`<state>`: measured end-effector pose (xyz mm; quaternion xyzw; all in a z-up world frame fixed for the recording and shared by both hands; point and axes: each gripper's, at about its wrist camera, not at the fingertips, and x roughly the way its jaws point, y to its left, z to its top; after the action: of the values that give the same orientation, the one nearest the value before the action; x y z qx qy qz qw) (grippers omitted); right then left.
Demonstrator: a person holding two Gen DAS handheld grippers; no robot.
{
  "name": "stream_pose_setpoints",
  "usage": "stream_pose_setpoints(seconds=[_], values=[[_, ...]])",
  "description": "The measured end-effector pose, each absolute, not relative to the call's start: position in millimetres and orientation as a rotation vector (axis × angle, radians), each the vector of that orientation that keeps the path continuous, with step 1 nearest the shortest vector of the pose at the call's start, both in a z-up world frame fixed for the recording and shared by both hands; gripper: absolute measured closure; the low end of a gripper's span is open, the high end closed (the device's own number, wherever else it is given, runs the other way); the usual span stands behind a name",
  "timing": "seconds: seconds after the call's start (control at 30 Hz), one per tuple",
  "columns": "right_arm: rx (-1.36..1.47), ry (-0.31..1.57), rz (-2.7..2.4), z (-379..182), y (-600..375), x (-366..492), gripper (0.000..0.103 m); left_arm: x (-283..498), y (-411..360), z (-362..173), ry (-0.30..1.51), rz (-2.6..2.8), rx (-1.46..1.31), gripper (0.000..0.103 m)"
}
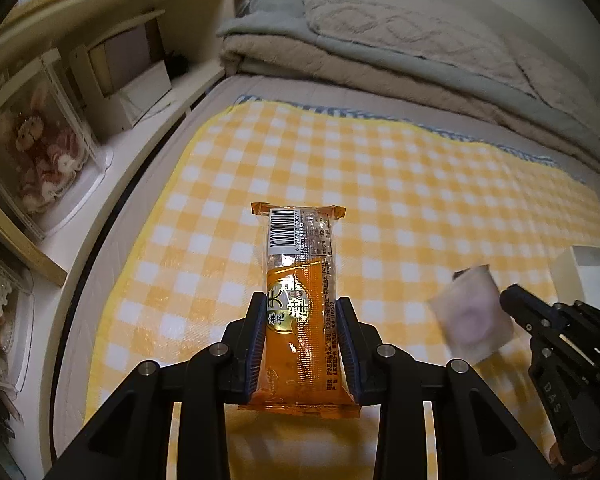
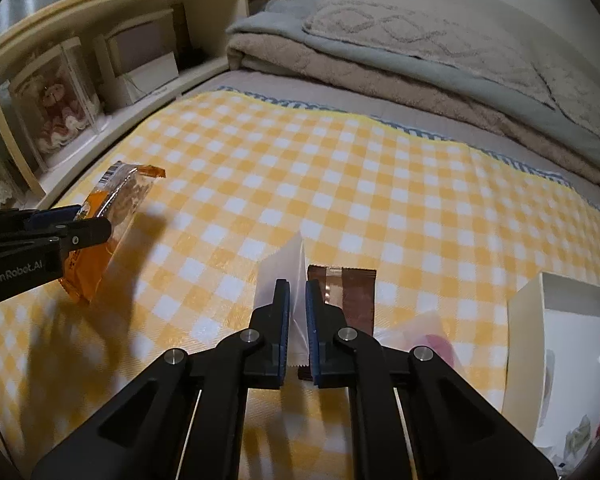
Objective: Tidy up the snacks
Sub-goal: 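Lift the orange bar with the left tool while the right grasps the pink-disc packet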
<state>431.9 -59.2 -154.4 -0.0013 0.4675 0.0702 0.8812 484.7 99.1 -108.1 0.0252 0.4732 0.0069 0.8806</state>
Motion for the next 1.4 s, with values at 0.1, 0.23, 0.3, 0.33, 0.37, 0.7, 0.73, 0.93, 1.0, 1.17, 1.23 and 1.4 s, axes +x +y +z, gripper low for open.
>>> stream_pose_setpoints(seconds=[0.1, 0.23, 0.3, 0.33, 0.37, 0.7, 0.73, 0.93, 1.0, 1.17, 1.23, 1.4], values=[[0.004, 0.974, 0.152, -151, -61, 431, 0.103, 481, 98, -104, 0.977, 0.010, 0.052, 0.070], [0.038, 0.975, 0.179, -150, -65, 431, 0.102, 466, 103, -98, 0.980, 0.010, 0.051, 0.070], [0.055, 0.996, 0.207, -154, -63, 433, 0.097, 458, 105, -96, 0.983, 0.010, 0.051, 0.070], [0.052, 1.000, 0.207, -155, -62, 433, 0.085, 458, 106, -95, 0.985, 0.010, 0.048, 0.070], [0.050, 1.000, 0.208, -157, -60, 433, 0.064, 457, 107, -95, 0.986, 0.011, 0.047, 0.070], [-0.110, 1.094, 0.225, -197, -28, 431, 0.031, 466, 113, -105, 1.004, 0.022, 0.025, 0.070], [-0.124, 1.102, 0.224, -200, -28, 430, 0.032, 466, 113, -105, 1.005, 0.021, 0.022, 0.070], [-0.175, 1.075, 0.221, -198, -28, 427, 0.053, 464, 112, -102, 0.998, 0.028, 0.019, 0.070], [-0.179, 1.058, 0.221, -192, -29, 426, 0.053, 461, 112, -98, 0.992, 0.032, 0.017, 0.070], [-0.134, 1.001, 0.222, -165, -37, 426, 0.053, 450, 110, -82, 0.961, 0.036, 0.015, 0.070], [-0.117, 0.972, 0.218, -151, -42, 425, 0.053, 443, 109, -75, 0.945, 0.036, 0.011, 0.070], [-0.062, 0.921, 0.212, -121, -56, 424, 0.053, 420, 103, -53, 0.896, 0.028, -0.006, 0.070]])
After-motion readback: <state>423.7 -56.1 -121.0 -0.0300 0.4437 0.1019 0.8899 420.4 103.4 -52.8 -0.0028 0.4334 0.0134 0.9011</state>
